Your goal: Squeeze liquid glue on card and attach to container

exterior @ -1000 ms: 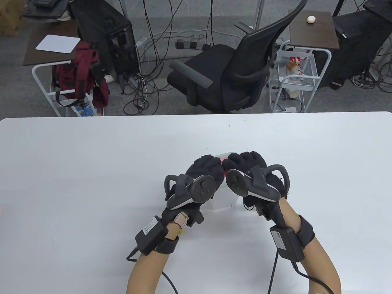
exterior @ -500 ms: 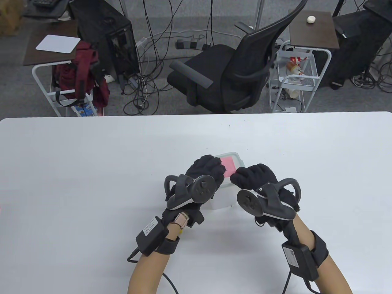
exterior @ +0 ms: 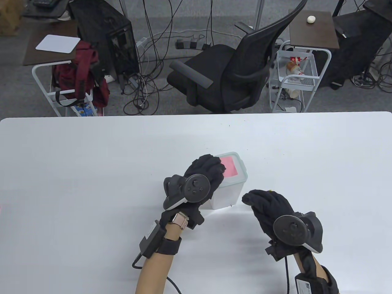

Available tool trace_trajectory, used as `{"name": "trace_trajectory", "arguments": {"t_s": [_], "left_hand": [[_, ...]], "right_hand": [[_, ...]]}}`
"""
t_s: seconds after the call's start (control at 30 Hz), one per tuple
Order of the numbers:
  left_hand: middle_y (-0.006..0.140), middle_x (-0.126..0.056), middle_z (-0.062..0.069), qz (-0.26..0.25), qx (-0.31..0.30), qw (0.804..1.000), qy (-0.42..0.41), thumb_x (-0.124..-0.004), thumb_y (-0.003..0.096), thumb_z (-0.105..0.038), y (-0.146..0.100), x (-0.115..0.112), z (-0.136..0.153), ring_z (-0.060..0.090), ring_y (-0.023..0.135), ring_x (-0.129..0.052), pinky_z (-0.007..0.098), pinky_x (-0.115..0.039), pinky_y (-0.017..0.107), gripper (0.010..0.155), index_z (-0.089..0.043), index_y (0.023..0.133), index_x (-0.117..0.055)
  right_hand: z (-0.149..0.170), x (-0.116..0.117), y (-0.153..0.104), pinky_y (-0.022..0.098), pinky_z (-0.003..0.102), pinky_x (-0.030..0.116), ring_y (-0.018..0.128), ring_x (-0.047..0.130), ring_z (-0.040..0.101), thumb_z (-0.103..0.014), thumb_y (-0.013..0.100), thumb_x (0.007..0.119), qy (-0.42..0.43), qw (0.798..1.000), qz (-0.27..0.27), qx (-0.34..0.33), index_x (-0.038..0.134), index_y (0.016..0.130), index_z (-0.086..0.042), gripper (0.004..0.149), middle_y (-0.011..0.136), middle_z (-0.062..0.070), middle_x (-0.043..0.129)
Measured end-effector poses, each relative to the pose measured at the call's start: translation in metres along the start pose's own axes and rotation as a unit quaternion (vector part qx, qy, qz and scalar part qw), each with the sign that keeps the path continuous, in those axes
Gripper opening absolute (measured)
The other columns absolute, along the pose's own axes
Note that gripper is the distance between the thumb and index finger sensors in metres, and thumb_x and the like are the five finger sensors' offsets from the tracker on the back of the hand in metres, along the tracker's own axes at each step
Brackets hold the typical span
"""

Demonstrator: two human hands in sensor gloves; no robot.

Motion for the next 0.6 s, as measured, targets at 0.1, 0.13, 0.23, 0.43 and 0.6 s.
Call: {"name": "trace_trajectory", "arguments": {"t_s": [0.1,0.13,0.23,0.43,0.6], "left_hand": [[0.117,-0.052,-0.009,-0.026,0.002,0.999,-0.019,-0.061,0.0557,-0.048,-0.006,0.007,0.002,0.021,0.117,-0.044,0.047,-0.045,0.086,0.049,-0.035,0.103,-0.057],[0.117,-0.051,-0.007,-0.039,0.002,0.999,-0.021,-0.061,0.0559,-0.048,-0.009,0.011,0.002,0.023,0.116,-0.043,0.048,-0.045,0.085,0.050,-0.034,0.104,-0.056],[0.115,-0.054,0.000,-0.085,-0.013,0.995,-0.048,-0.061,0.0561,-0.048,-0.031,0.026,-0.003,0.031,0.112,-0.048,0.049,-0.048,0.082,0.053,-0.029,0.105,-0.054],[0.108,-0.068,0.005,-0.089,0.008,0.992,-0.090,-0.062,0.0564,-0.048,-0.102,0.014,-0.008,0.034,0.100,-0.073,0.049,-0.064,0.075,0.055,-0.025,0.106,-0.057],[0.103,-0.075,0.005,-0.068,0.023,0.990,-0.119,-0.064,0.0561,-0.048,-0.138,-0.015,-0.006,0.033,0.091,-0.084,0.047,-0.072,0.069,0.053,-0.024,0.104,-0.063]], "right_hand": [[0.015,0.018,-0.015,0.072,0.046,0.071,0.084,0.087,0.021,-0.033,0.055,0.066,0.061,0.998,-0.020,0.025,0.072,0.092,-0.034,0.037,0.097,-0.007,0.081],[0.019,0.023,-0.018,0.072,0.046,0.071,0.084,0.087,0.021,-0.034,0.055,0.065,0.074,0.996,-0.024,0.032,0.072,0.092,-0.034,0.037,0.097,-0.006,0.081],[0.035,0.034,-0.029,0.071,0.046,0.071,0.083,0.087,0.022,-0.035,0.055,0.066,0.125,0.990,-0.031,0.062,0.072,0.092,-0.032,0.038,0.097,-0.005,0.081],[0.057,0.038,-0.042,0.069,0.046,0.071,0.082,0.087,0.024,-0.038,0.055,0.067,0.223,0.967,-0.032,0.116,0.070,0.093,-0.029,0.040,0.097,-0.003,0.079],[0.071,0.046,-0.052,0.066,0.045,0.073,0.079,0.087,0.023,-0.039,0.055,0.067,0.241,0.958,-0.032,0.155,0.070,0.092,-0.029,0.039,0.095,-0.002,0.080]]}}
Point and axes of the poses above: the tracker on the back of each hand, its own z axis roughly to the little-finger side, its own y axis roughly from the wrist to the fingertips, x = y × z, the point moved 4 cm from there along y, roughly from the wrist to the fingertips
